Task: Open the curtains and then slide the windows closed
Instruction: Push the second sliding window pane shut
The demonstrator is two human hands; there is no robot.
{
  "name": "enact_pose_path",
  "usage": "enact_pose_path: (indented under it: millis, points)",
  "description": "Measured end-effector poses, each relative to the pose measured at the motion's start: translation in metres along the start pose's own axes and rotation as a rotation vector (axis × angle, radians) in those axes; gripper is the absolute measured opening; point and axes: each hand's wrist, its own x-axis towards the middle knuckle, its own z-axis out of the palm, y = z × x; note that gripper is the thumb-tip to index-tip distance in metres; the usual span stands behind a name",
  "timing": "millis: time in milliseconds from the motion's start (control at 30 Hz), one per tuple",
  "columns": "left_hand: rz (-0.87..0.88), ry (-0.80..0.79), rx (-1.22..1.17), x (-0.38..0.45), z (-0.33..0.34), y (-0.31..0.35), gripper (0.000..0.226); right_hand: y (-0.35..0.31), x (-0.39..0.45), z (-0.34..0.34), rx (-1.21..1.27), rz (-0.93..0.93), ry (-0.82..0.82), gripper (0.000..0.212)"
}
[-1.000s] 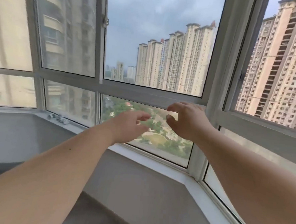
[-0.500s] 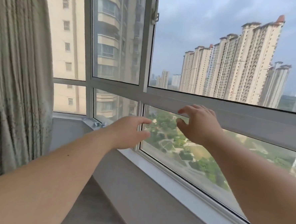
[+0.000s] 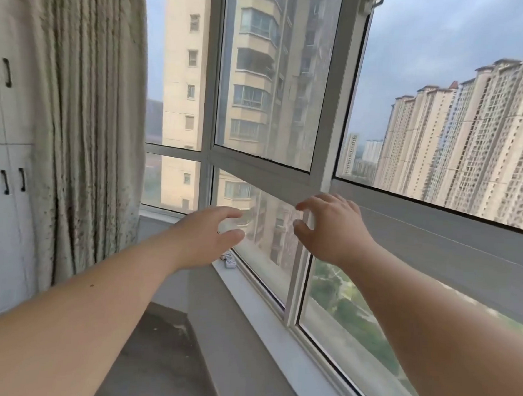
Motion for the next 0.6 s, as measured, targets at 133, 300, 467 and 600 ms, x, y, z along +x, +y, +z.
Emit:
enact_pose_path:
  millis: [133,300,467,600]
  points:
    - [0.051,0.01,0.034,0.053,-0.006,-0.056,0.047,-0.004,0.054,0.041,-0.05,-0.017,0.007,0.038]
    - [0.082,0.014,-0.041,0.137,-0.023,-0.125,0.046,-0.006,0.137,0.083,-0.159,0.015,0.012,0.044]
    - [0.144,0.002,-0.043,0.23,-0.032,-0.172,0.05,-0.005,0.2,0.116,-0.215,0.094,0.065,0.05]
    - [0.23,-0.028,-0.034,0.288,-0.02,-0.192,0.06,0.012,0.22,0.142,-0.292,0.097,0.009,0.055]
